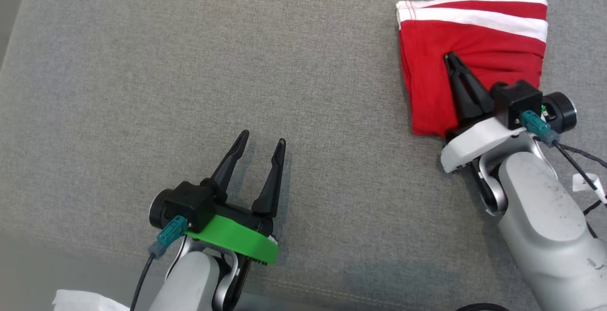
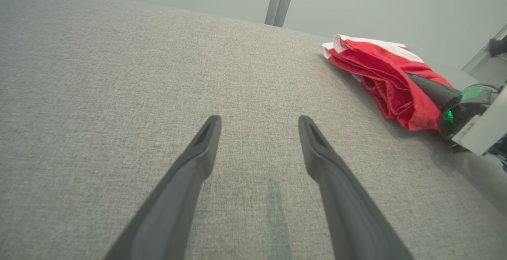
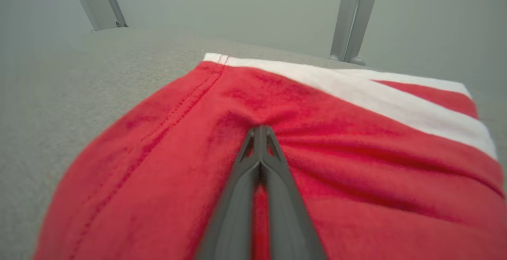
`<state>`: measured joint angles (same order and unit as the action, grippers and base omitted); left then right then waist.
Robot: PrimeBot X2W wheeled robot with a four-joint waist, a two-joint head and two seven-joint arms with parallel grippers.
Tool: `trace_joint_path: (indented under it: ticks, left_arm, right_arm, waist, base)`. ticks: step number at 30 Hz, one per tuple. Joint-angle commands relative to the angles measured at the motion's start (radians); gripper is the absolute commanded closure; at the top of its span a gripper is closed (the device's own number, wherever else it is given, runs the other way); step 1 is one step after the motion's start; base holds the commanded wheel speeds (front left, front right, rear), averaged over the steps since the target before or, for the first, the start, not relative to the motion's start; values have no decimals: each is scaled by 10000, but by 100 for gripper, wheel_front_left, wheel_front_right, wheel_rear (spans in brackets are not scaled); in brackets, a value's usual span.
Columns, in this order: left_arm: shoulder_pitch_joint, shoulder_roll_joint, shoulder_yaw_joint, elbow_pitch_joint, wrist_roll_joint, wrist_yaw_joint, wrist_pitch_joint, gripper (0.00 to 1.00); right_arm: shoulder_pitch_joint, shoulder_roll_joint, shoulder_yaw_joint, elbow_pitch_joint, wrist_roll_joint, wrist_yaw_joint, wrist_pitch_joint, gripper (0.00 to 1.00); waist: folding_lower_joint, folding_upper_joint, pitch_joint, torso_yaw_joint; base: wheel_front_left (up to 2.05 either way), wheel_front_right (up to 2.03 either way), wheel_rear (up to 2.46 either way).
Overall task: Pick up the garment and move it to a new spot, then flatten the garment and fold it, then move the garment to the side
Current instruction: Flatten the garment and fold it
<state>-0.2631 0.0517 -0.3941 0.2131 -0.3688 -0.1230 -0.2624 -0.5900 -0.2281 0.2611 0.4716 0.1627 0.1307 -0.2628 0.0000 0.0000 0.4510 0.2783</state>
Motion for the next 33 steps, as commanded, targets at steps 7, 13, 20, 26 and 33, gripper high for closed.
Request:
trace_joint_path:
  ticks: [7,13,20,26,33]
  left_arm:
    - [-202,-5,-67,-65,-72,132,-26,0]
    - [-200,-4,-74,-7,-78,136,-26,0]
    - [46,-4,-21,47,12,137,-24,0]
    - [90,-4,-60,73,4,118,-24,0]
    - [432,6,174,326,85,87,-24,0]
  right_arm:
    - [813,636,116,-554,-245,-1,-18,100]
    - [1135,851,355,-870,-179,-1,-7,100]
    - [1671,1035,594,-1342,-137,-3,-9,100]
    - [1655,1069,845,-513,60,-3,-9,100]
    - [1833,1294,1078,-257,474,-3,-9,100]
  waist:
    - [0,0,71,20]
    - [0,0,-69,-2]
    - [0,0,-326,-180]
    - [0,0,-438,-272]
    - [0,0,-1127,-609]
  base:
    - [0,0,0]
    - [0,0,0]
    - [0,0,0]
    - [0,0,0]
    - [0,0,0]
